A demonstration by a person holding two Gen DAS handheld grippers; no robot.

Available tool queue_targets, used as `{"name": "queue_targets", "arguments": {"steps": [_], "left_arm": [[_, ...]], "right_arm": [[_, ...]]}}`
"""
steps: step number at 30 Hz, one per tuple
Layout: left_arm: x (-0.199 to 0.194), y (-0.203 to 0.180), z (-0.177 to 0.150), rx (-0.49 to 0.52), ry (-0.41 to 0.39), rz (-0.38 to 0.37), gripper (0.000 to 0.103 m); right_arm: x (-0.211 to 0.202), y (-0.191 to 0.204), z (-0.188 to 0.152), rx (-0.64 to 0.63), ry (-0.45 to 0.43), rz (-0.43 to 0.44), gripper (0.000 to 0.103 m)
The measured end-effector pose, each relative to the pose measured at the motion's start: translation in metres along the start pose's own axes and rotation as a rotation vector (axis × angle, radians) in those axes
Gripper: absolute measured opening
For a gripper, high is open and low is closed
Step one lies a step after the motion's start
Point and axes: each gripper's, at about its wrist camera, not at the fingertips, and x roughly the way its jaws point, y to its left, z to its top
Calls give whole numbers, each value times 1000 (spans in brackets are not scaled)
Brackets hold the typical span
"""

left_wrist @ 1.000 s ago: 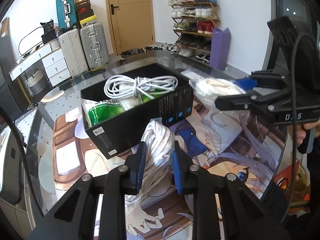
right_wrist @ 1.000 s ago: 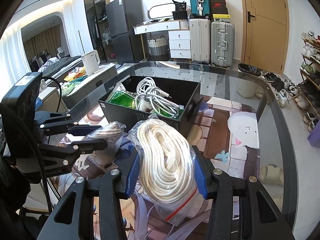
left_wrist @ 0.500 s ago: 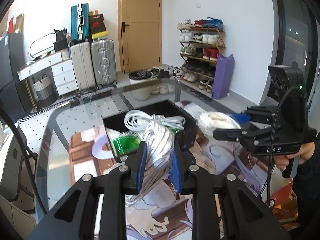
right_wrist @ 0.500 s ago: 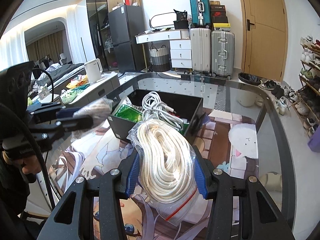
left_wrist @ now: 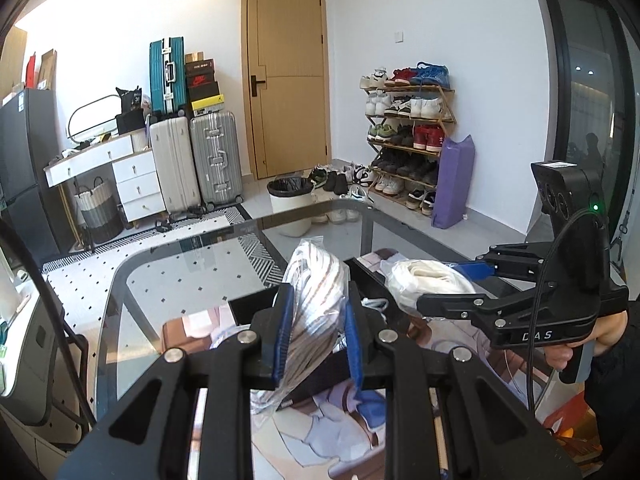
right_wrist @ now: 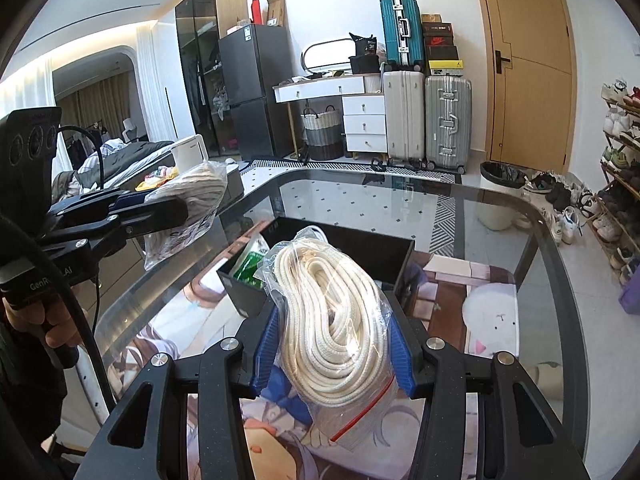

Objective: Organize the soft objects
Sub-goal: 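Carry the cable bundle with the left tool while the right carries the rope coil over the box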

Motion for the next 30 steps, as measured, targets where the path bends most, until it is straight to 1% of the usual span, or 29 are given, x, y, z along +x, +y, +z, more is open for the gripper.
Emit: {"name": "queue_targets", "arguments": {"steps": [5, 13, 16, 19, 26, 30], "left_arm": [[16, 2, 3, 13, -4, 8, 22], [49, 7, 0, 21, 13, 17, 22], [58, 7, -4, 36, 12, 29, 22], [68, 3, -9, 75, 24, 49, 22], [88, -6, -18, 102, 65, 32, 22], [93, -9, -23, 109, 82, 15, 23]], "right_arm": [[11, -4, 10, 11, 3, -6, 48], [37, -14, 29, 24, 13, -22, 48], [48, -19, 37, 29, 16, -24, 48], [62, -23, 43, 32, 24, -23, 48], [95, -35, 51, 54, 46, -22, 48], [111, -37, 52, 42, 62, -33, 48]]}}
